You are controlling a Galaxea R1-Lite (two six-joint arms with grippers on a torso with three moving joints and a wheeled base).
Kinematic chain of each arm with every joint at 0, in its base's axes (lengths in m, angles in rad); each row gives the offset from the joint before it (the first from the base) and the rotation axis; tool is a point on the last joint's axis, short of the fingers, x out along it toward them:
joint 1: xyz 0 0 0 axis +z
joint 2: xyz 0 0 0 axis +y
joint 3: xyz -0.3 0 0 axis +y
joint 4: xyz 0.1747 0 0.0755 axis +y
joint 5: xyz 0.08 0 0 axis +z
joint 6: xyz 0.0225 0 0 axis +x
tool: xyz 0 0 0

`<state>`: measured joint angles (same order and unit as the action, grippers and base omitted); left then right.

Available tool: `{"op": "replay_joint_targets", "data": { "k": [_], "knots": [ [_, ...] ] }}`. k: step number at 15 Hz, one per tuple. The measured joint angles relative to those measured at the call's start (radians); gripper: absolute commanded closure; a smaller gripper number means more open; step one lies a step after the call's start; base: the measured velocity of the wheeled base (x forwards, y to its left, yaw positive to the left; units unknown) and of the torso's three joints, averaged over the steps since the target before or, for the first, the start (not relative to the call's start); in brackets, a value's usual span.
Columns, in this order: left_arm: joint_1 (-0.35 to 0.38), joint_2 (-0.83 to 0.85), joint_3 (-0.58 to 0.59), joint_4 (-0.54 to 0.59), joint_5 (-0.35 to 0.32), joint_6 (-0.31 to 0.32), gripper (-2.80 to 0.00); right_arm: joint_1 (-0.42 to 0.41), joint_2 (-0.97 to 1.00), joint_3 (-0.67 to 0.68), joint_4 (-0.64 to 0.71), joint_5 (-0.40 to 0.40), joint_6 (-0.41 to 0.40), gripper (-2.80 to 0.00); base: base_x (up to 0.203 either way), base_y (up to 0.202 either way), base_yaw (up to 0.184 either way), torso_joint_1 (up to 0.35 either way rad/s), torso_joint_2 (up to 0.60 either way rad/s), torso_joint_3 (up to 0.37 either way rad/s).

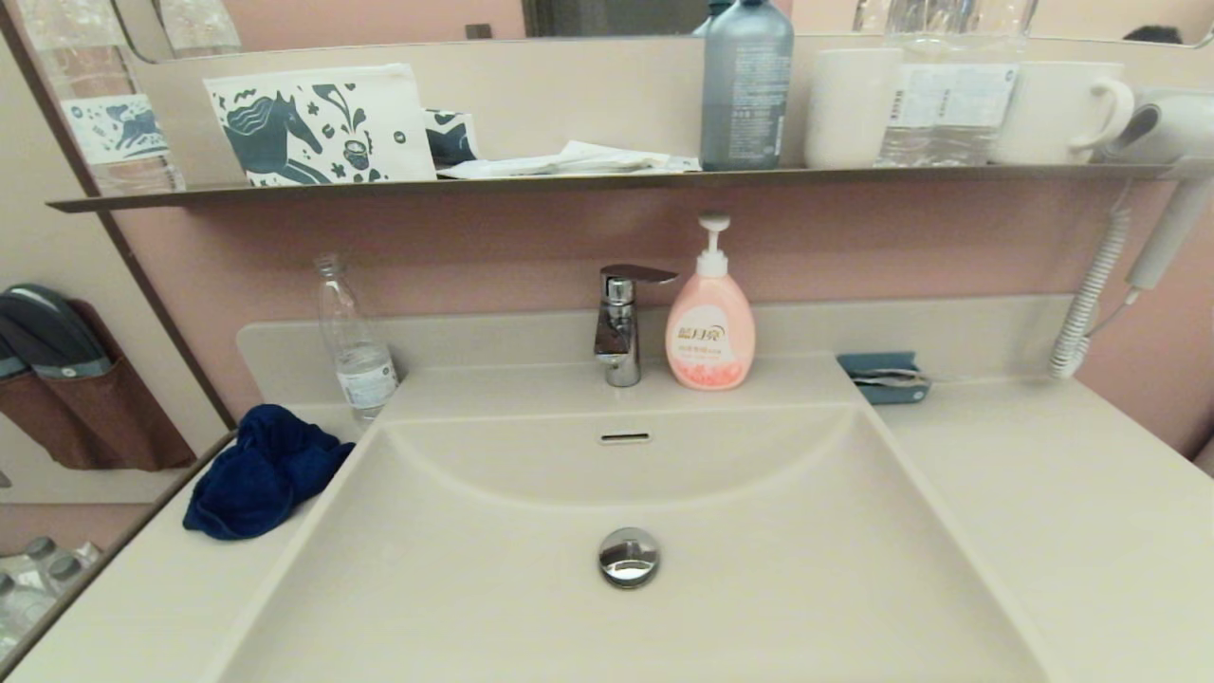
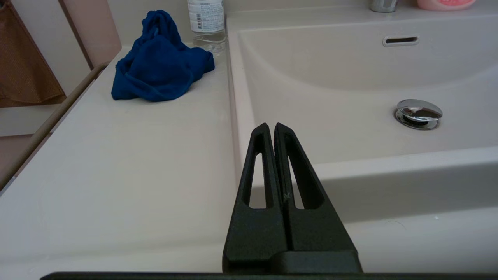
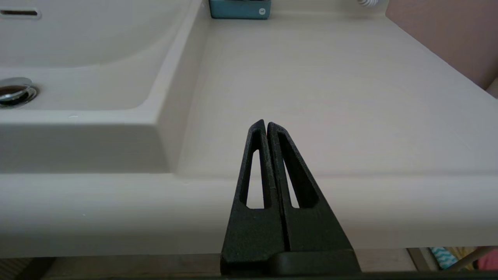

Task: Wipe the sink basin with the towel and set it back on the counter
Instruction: Turn on the faucet

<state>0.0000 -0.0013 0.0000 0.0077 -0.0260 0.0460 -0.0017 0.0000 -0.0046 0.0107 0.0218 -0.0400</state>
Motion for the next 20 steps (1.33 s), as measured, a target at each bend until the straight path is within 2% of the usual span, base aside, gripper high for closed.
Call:
{"op": "replay_joint_targets", "data": {
  "k": [2,7,14,17,20],
  "knots": [
    [0.0,0.0,0.0,0.0,0.0,0.0,0.0,0.0,0.004,-0.016,0.006,0.008,-0.018,0.0,0.0,0.0,0.0,0.0,0.0,0.0],
    [0.0,0.0,0.0,0.0,0.0,0.0,0.0,0.004,0.117,-0.142,0.0,0.022,0.001,0.0,0.0,0.0,0.0,0.0,0.0,0.0],
    [0.0,0.0,0.0,0.0,0.0,0.0,0.0,0.083,0.524,-0.471,-0.004,0.101,0.139,0.0,0.0,0.0,0.0,0.0,0.0,0.0],
    [0.0,0.0,0.0,0.0,0.0,0.0,0.0,0.161,0.737,-0.597,-0.013,0.128,0.152,0.0,0.0,0.0,0.0,0.0,0.0,0.0],
    [0.0,0.0,0.0,0.0,0.0,0.0,0.0,0.327,0.941,-0.675,-0.076,0.118,0.155,0.0,0.0,0.0,0.0,0.0,0.0,0.0]
  ]
}}
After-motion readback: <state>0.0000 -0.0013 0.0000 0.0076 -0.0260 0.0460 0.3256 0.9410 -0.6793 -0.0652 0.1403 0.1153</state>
